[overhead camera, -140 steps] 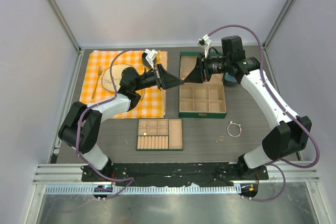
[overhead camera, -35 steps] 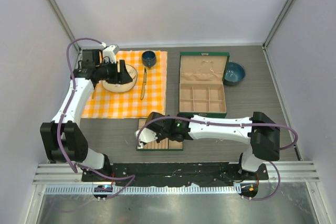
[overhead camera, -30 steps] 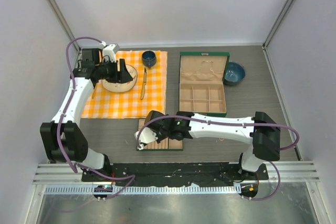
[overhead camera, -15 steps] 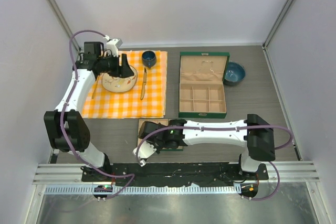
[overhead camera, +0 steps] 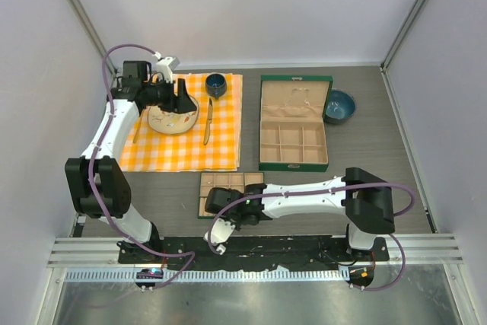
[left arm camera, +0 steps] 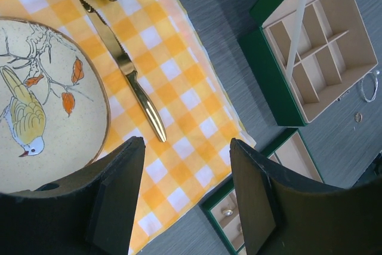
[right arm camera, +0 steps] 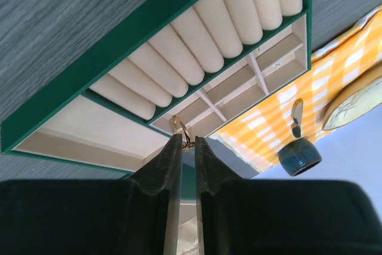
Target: Organize the mixed jewelry
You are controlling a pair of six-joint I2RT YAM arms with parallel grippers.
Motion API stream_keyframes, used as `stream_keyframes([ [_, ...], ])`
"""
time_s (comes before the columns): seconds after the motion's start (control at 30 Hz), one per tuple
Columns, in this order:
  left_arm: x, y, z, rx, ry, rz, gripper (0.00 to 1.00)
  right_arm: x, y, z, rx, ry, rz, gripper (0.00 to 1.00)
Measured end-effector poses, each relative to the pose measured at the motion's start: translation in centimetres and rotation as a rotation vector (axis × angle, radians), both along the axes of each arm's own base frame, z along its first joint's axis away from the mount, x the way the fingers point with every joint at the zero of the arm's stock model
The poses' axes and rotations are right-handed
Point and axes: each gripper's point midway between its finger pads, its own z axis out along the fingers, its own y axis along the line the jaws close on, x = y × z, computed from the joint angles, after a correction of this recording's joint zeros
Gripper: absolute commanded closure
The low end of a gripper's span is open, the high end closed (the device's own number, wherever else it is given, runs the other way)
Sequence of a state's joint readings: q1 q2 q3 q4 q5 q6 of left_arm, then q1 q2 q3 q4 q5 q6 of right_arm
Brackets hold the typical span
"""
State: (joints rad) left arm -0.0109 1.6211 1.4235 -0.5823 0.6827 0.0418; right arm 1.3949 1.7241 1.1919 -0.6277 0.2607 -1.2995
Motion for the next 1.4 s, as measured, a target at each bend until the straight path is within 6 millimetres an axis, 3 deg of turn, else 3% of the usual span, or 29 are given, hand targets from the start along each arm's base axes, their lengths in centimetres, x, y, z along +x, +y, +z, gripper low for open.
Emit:
stream_keyframes([
  [0.3, 0.3, 1.1, 0.2, -0.016, -0.003, 0.021, 0.37, 0.3, 1.3, -0.9, -0.007, -0.035, 0.08, 0.95],
  [1.03, 0.3, 1.5, 0.5, -0.042, -0.002, 0.023, 0.37, 0.1, 0.0, -2.8, -0.076, -0.045, 0.142, 0.95],
  [1.4, 0.3, 1.4, 0.7, -0.052, -0.002, 0.02, 0.37, 0.2, 0.3, -3.2, -0.074, -0.048, 0.147, 0.95],
])
